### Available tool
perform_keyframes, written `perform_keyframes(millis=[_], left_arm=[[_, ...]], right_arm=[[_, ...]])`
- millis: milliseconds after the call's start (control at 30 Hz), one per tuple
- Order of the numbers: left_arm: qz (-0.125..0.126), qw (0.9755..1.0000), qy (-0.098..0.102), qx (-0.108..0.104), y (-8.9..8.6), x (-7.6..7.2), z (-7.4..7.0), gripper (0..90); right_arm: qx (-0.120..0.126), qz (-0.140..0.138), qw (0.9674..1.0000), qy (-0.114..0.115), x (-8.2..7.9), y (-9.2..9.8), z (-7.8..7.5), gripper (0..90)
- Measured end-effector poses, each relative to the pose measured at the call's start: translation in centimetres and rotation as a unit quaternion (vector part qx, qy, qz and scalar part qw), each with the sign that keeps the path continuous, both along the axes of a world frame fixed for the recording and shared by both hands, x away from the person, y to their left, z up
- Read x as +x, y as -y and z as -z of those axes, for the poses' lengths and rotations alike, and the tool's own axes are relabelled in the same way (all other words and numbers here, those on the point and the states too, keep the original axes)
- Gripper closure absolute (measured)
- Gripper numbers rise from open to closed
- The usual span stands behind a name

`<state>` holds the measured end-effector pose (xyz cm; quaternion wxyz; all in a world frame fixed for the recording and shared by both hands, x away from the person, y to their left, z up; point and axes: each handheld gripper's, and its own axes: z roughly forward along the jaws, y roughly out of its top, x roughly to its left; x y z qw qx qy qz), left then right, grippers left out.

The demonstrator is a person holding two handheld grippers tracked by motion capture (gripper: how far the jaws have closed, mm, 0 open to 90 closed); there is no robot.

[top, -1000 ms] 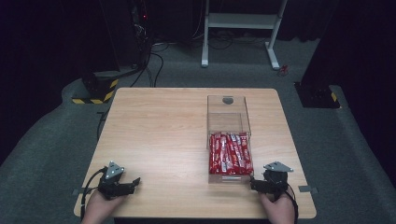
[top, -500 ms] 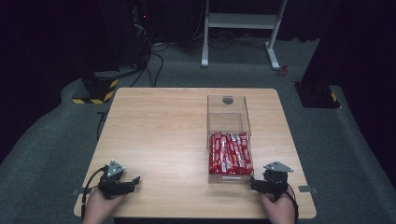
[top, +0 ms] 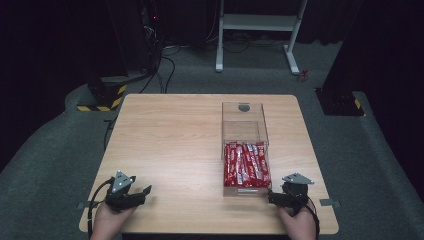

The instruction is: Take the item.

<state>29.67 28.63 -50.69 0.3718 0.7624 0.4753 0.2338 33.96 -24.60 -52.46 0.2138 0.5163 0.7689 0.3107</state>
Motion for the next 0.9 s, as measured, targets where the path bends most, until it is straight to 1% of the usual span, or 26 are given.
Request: perform_keyframes(millis=[33,67,200,300,400,500,700,800,900], left_arm=[[0.001,1.0000,0.002,-0.006,0.0,0.0,-0.1,28.2],[0.003,1.0000,0.004,-0.008,0.0,-0.1,-0.1,28.7],[0.005,0.9997,0.023,-0.007,0.1,-0.2,-0.4,31.6],[0.005,0.9994,0.036,-0.003,0.1,-0.4,-0.5,33.1],[0.002,0.9992,0.038,-0.009,0.1,-0.4,-0.6,33.7],[0.002,0.9992,0.036,-0.019,0.1,-0.4,-0.7,33.5],[0.003,0.9991,0.035,-0.024,0.6,-0.4,-0.9,32.4],[0.007,0.9990,0.039,-0.022,0.8,-0.5,-1.1,31.6],[0.009,0.9989,0.040,-0.025,1.1,-0.5,-1.2,31.5]], right_arm=[[0.000,0.000,1.0000,0.000,0.0,0.0,0.0,9.1],[0.000,0.000,1.0000,0.000,0.0,0.0,0.0,9.1],[0.000,0.000,1.0000,0.000,0.0,0.0,0.0,9.1],[0.000,0.000,1.0000,0.000,0.0,0.0,0.0,9.1],[0.000,0.000,1.0000,0.000,0.0,0.0,0.0,9.2],[0.000,-0.001,1.0000,0.000,0.0,0.0,0.0,9.2],[0.000,-0.001,1.0000,0.000,0.0,0.0,0.0,9.2],[0.000,-0.001,1.0000,0.000,0.0,0.0,0.0,9.3],[0.000,-0.001,1.0000,0.000,0.0,0.0,0.0,9.3]])
